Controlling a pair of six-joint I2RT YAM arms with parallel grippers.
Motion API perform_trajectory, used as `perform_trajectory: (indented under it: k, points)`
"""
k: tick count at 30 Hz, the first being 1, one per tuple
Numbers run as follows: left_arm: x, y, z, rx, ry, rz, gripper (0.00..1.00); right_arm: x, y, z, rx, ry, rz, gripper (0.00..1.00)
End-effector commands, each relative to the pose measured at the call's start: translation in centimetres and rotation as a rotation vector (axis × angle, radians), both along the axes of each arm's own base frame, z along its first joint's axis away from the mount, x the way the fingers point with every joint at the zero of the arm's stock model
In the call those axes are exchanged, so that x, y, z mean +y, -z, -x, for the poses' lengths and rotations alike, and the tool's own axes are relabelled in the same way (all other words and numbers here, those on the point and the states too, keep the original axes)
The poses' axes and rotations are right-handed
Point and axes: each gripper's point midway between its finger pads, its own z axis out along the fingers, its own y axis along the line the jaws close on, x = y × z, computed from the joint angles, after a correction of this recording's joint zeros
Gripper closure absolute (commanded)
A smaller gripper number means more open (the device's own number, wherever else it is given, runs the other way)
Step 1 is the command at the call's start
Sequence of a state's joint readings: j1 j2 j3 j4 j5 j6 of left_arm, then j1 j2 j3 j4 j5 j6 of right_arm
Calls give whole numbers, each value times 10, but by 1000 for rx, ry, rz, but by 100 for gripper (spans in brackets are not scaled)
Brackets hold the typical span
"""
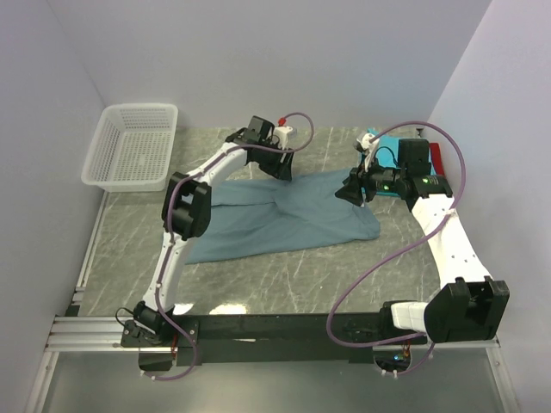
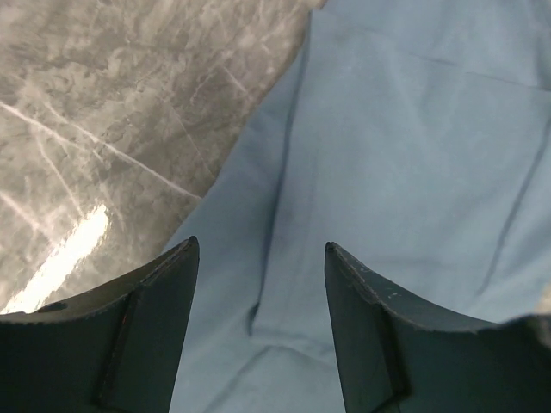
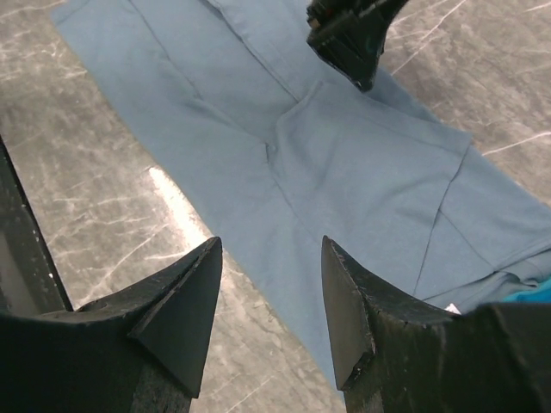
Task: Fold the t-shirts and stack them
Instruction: Fold the tshirt
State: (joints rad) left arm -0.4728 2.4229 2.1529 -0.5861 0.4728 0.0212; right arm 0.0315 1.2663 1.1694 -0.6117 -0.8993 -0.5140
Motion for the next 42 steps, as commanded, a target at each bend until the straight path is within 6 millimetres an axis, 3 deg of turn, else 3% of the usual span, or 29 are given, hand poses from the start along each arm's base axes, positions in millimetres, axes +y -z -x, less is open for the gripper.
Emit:
perform_trajectory:
  k: [1, 6, 11, 14, 17, 18, 19, 23, 25, 26, 27, 29, 30, 32, 33, 36, 39, 41, 42]
  points:
    - [-10, -19, -13, -77, 34, 21, 34, -1, -4, 4, 0, -19, -23, 43]
    - [-16, 13, -18, -62, 42, -4, 34, -2, -2, 3, 9, -19, -26, 43]
    - [-21, 25, -16, -68, 74, -22, 34, -2, 3, 1, 24, -18, -26, 43]
    - [-20, 35, -9, -49, 94, -47, 41, -2, 5, 0, 31, -16, -23, 43]
    - [-17, 45, 0, -23, 111, -62, 55, -3, 7, -2, 35, -8, -21, 43]
    - [-16, 49, 2, -11, 109, -68, 68, -3, 8, -2, 35, -6, -19, 43]
    - [-16, 50, 4, -4, 112, -68, 72, -3, 10, -3, 42, -4, -19, 43]
    - [-7, 42, -1, -35, 65, -92, 98, -4, 13, -4, 49, -3, -15, 43]
    - [7, 41, -9, -33, -8, -109, 100, -4, 13, -4, 50, -3, -14, 43]
    - [15, 27, -21, -73, -60, -106, 100, -5, 13, -4, 47, -2, -12, 43]
    - [35, 31, -27, -57, -114, -109, 100, -5, 13, -4, 48, -1, -11, 43]
    - [58, 15, -41, -43, -247, -74, 100, -6, 14, -4, 49, 1, -9, 43]
    - [85, 16, -53, -35, -325, -62, 100, -5, 14, -4, 48, -1, -9, 43]
    - [112, 8, -66, -7, -457, -25, 100, -5, 16, -4, 53, -5, -8, 43]
    - [135, 9, -76, 4, -525, -9, 100, -4, 17, -3, 58, -10, -10, 43]
    - [167, 11, -96, 29, -683, -11, 100, -5, 20, -3, 73, -12, -7, 43]
    - [176, 7, -113, 37, -744, 22, 100, -6, 25, -5, 82, -10, 4, 43]
    - [171, -8, -118, 23, -718, 68, 97, -7, 30, -3, 76, -27, 21, 43]
    - [168, -23, -122, -1, -705, 91, 86, -6, 33, -3, 71, -33, 28, 43]
